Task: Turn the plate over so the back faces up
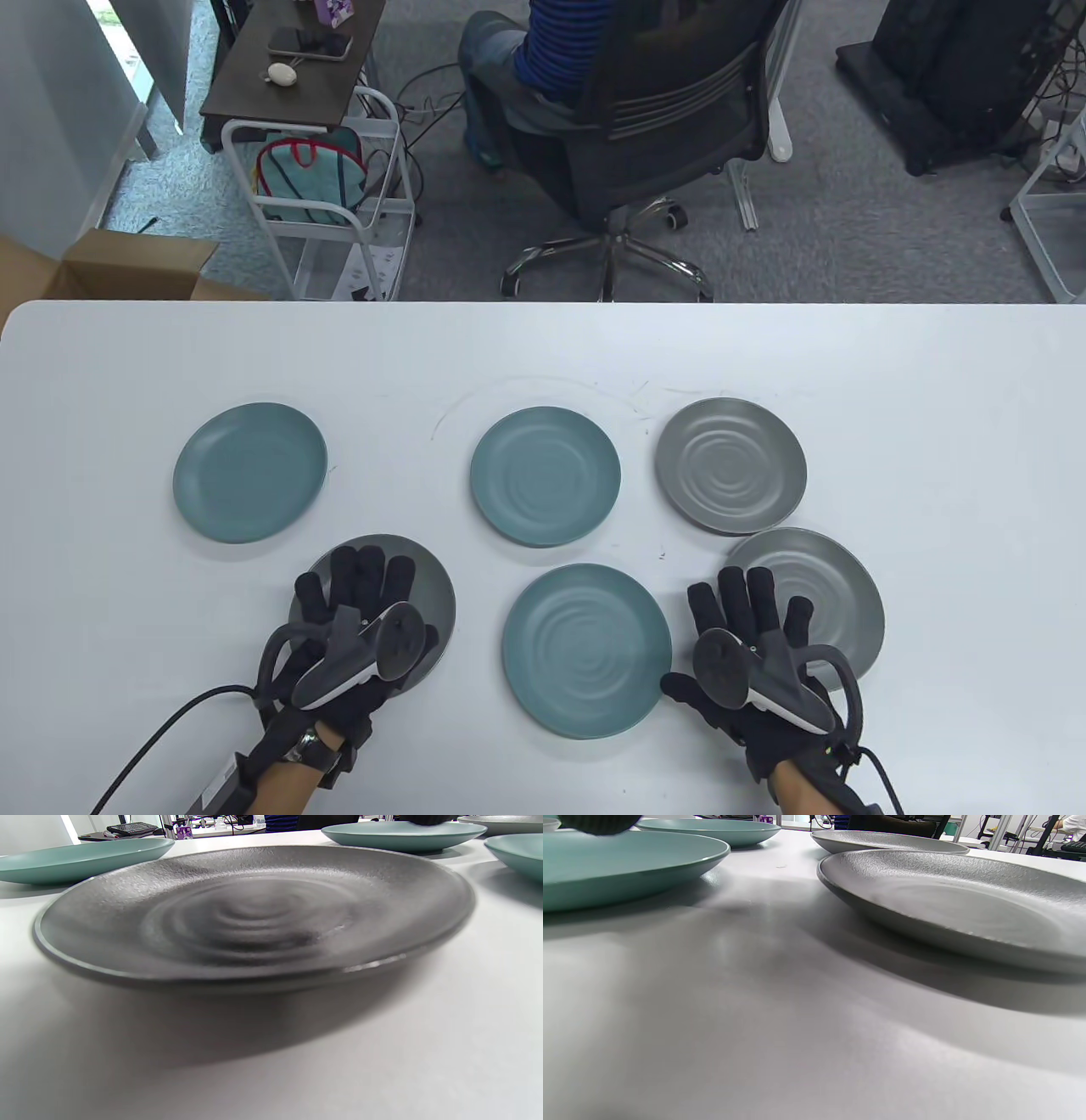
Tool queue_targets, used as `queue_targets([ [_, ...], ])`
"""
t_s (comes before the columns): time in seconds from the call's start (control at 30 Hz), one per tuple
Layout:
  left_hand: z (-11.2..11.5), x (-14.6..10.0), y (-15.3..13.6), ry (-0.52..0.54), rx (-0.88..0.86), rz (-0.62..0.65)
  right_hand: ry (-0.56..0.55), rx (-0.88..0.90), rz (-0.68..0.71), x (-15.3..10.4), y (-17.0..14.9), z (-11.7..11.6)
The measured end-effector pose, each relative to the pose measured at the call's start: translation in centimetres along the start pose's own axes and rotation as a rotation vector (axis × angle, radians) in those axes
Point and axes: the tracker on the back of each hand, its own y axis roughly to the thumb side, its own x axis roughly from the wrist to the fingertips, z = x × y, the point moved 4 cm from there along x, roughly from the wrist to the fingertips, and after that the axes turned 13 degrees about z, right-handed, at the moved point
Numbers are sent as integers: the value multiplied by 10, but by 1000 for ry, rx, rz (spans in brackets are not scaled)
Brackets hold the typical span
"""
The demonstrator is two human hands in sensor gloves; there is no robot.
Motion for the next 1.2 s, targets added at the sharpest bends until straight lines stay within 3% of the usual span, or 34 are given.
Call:
queue_targets([
  [0.4,-5,0,-1,16,-24,-7,-9,13,8,0,3,2],
  [0.7,-28,3,-16,95,-87,-49,-23,34,8,-1,1,3],
  [1.2,-66,38,-75,82,-91,-175,-31,45,13,-1,1,5],
])
